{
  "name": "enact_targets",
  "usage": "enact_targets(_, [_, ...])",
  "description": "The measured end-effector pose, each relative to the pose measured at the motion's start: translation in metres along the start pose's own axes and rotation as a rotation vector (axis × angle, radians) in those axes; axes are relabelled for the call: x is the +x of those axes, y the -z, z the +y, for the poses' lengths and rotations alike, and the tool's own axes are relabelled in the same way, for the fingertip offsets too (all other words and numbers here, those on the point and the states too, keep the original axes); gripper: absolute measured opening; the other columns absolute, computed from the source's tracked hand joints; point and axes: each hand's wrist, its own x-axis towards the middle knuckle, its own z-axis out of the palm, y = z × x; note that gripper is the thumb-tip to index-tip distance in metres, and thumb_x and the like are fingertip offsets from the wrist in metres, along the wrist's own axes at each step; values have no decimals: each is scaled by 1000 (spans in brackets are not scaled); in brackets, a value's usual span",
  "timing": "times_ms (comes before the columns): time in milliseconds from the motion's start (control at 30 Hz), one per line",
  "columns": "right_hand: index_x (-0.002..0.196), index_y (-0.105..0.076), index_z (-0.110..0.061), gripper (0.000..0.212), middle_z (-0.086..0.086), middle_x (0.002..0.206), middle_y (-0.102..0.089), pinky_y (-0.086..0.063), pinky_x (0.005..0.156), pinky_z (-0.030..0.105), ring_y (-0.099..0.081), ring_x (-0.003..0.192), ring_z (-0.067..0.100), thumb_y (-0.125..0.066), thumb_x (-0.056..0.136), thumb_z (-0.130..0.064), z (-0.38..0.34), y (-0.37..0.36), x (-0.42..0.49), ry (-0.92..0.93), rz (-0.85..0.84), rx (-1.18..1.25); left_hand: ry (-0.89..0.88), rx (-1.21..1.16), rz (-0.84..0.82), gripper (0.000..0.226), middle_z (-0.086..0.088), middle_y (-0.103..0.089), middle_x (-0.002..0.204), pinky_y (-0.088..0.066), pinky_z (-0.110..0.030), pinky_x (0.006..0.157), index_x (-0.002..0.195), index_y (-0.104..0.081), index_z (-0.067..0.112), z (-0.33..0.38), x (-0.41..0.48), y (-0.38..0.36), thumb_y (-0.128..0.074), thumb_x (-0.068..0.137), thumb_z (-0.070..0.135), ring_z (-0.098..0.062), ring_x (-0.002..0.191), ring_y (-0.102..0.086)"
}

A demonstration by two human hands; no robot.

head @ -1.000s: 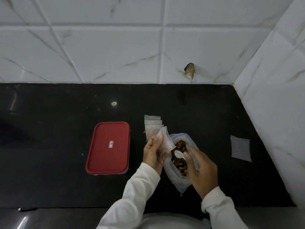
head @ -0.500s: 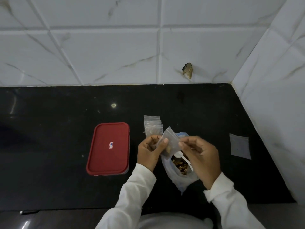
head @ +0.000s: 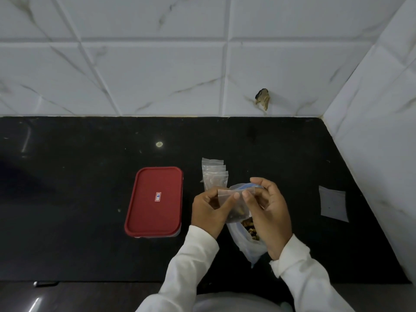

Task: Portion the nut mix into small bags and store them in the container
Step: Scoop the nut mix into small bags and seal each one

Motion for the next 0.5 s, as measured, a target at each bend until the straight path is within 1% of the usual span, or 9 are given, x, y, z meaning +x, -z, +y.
enact_targets(67, [119,-51,-30,37,-4,101,-70,-58,81,32,-68,96,9,-68,86,-29,2,-5,0,29,29,-2,-18,12,52,13,4,-75,90,-58,-24,74,91,-74,21,-1,-1,-3,-75,81,30,-11,87,-71])
enact_targets(133, [118,-49,-29,35,-3,98,-70,-57,82,34,-69,94,11,-67,89,-21,3,-10,-1,82,54,-11,-37,8,89,18,3,-75,89,-59,-30,76,90,-75,21,-2,-3,-7,-75,78,34,-14,87,-71])
enact_targets(233, [113,-48,-35,36,-3,95,-70,-56,81,31,-69,91,9,-65,89,-14,5,-13,-1,93,86,-30,-67,18,121,18,1,-75,89,-60,-37,76,90,-75,20,-7,-4,-10,-77,79,33,-18,87,-71])
enact_targets(333, [108,-47,-42,42,-4,99,-68,-57,81,31,-68,93,6,-67,87,-13,8,-12,-1,49,99,-39,-96,52,142,6,3,-74,89,-60,-33,76,86,-74,26,-11,-6,-12,-77,80,25,-16,88,-70])
enact_targets(400, [107,-49,-40,41,-5,99,-67,-58,81,32,-67,91,4,-68,86,-12,10,-12,-2,17,120,-29,-96,79,151,10,7,-75,88,-59,-29,75,82,-74,31,-11,-7,-11,-78,80,23,-12,87,-70])
enact_targets(500, [106,-51,-39,40,-9,99,-66,-58,78,32,-68,90,3,-72,83,-13,10,-12,-1,-65,181,81,17,22,153,6,10,-75,82,-57,-21,66,80,-74,30,-6,-7,-8,-77,80,24,-7,81,-71])
